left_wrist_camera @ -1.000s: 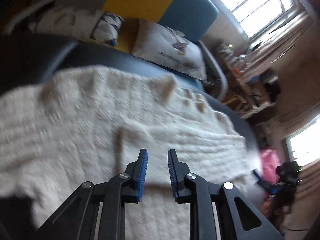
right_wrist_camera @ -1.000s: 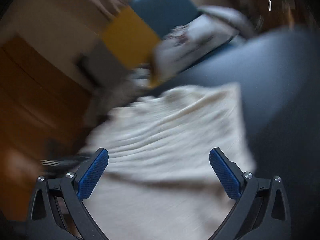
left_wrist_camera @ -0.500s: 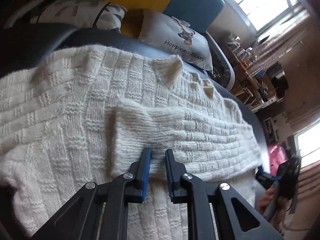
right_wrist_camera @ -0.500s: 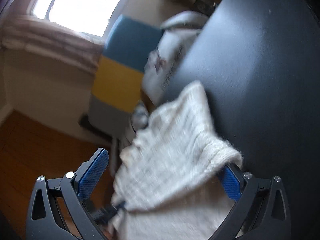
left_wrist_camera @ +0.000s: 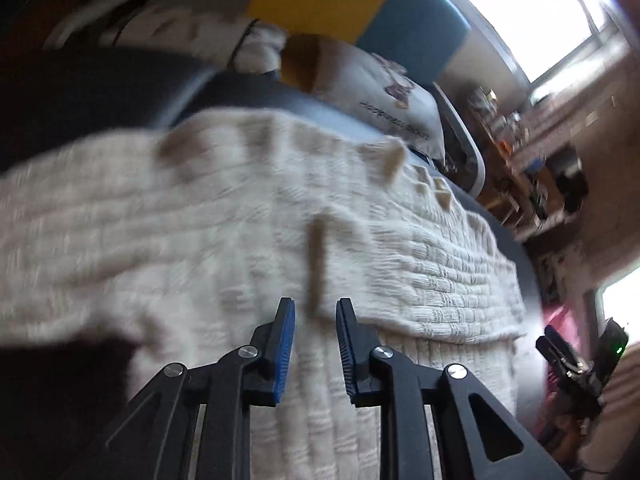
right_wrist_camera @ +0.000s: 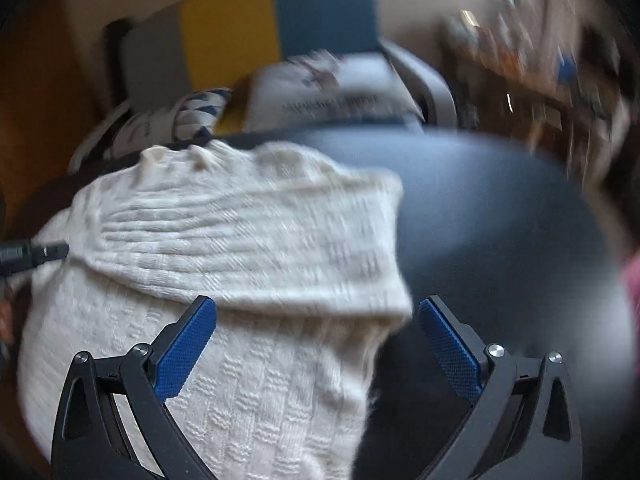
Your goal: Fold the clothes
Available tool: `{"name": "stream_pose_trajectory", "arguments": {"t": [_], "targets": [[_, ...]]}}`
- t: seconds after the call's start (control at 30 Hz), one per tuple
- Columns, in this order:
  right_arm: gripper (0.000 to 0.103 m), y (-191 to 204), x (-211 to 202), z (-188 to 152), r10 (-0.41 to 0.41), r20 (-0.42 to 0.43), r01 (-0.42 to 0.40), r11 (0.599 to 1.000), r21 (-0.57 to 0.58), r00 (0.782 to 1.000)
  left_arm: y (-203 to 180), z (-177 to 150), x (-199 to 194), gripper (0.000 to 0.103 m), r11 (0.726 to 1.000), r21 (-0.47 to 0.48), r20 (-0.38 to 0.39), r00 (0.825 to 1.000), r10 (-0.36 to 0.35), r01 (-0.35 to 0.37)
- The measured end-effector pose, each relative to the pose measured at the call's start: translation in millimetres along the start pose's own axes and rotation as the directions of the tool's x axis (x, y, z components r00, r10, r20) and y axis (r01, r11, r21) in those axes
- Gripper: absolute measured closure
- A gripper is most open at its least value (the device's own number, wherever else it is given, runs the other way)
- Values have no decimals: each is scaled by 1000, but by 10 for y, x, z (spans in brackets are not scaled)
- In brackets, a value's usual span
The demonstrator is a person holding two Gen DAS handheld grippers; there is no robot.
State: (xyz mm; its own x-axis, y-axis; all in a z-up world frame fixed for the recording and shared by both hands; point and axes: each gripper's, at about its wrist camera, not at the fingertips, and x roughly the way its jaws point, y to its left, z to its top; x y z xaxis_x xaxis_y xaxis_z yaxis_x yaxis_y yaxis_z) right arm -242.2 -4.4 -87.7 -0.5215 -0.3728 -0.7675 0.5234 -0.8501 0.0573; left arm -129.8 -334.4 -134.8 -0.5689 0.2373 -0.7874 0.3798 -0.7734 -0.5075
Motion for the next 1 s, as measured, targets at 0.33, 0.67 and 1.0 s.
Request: {"name": "stream_pose_trajectory", "arguments": {"t": [0.33, 0.67, 1.0], "targets": [[0, 29, 731, 8, -45, -154, 46, 999, 2, 987, 335, 9, 118, 77, 951, -249, -19, 981, -194, 183], [0, 93, 597, 33, -46, -124, 46, 999, -3, 991, -99, 36, 200, 94, 983, -113, 12, 989, -146, 146], [0, 534, 930, 157, -53, -158, 34, 992, -124, 986, -411, 72, 66, 97, 979, 177, 157, 985, 74, -101]]}}
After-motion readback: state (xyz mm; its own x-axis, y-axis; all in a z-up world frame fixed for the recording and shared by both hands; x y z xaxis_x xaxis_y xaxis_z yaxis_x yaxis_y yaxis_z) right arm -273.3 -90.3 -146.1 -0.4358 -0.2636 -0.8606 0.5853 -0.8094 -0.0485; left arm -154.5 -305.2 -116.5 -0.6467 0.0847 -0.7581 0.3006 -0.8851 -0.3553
